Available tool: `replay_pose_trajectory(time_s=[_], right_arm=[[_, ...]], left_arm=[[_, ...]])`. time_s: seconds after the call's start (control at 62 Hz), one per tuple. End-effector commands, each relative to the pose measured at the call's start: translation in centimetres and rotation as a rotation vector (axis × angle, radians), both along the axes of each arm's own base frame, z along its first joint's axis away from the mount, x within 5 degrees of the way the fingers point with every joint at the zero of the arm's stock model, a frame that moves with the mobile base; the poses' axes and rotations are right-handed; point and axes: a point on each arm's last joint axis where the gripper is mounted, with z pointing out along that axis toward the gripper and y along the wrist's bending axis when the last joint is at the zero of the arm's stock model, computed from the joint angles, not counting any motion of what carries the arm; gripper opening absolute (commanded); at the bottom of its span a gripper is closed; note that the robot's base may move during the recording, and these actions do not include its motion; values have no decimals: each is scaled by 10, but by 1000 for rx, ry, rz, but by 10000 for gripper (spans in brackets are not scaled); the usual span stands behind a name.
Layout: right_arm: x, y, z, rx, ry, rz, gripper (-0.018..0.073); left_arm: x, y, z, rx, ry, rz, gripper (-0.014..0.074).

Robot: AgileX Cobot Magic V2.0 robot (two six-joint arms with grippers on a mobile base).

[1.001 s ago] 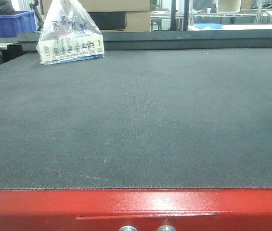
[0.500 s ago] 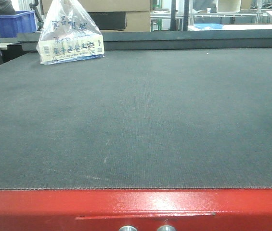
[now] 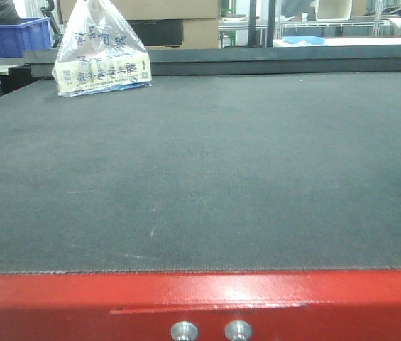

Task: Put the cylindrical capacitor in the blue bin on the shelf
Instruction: 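Drive the base away from the table to the shelf of blue bins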

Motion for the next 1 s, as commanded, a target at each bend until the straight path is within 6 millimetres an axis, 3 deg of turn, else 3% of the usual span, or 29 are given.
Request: replay_pose_trajectory(time_s=[0.0,0.985], right_arm=[[-1,0,3,-6,-31,0,-167],[-1,0,3,-6,-31,0,-167]], left_arm=[[-2,0,3,-6,-30,-4,-111],[-2,0,3,-6,-30,-4,-111]])
